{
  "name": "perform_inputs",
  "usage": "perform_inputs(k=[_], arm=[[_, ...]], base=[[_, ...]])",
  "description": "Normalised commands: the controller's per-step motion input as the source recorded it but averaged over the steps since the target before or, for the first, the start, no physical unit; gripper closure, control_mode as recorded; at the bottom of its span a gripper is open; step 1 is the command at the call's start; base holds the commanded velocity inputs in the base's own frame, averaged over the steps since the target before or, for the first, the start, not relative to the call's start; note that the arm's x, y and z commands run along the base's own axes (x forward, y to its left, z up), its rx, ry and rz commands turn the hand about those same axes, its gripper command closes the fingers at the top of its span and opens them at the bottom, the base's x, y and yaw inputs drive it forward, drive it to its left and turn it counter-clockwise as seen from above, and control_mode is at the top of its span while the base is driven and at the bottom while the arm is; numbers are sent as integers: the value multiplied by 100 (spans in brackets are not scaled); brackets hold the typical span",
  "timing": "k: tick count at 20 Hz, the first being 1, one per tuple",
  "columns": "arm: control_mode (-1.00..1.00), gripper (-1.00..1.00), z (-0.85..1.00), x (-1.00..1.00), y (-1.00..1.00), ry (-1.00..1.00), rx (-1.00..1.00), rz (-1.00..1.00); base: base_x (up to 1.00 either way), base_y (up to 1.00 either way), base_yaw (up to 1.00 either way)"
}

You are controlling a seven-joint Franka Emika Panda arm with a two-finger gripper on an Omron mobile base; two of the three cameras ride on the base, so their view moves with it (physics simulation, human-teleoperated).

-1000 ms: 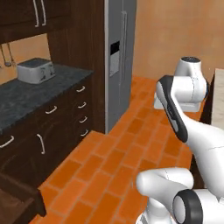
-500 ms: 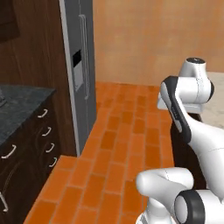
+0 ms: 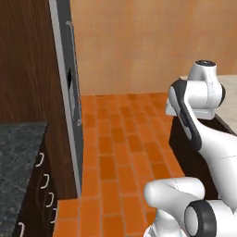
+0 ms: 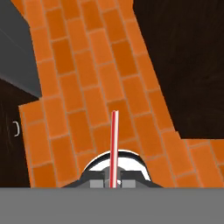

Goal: Take a straw from the drawer in front and place it inside the glass cup on the dining counter.

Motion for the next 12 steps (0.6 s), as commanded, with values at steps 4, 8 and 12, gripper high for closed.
perform_inputs(k=[4, 8, 12], arm=[[100, 100, 0, 0, 0, 0, 0, 0], [100, 100, 0, 0, 0, 0, 0, 0], [100, 100, 0, 0, 0, 0, 0, 0]], base=[[100, 68, -50], [100, 55, -51], [100, 5, -40]])
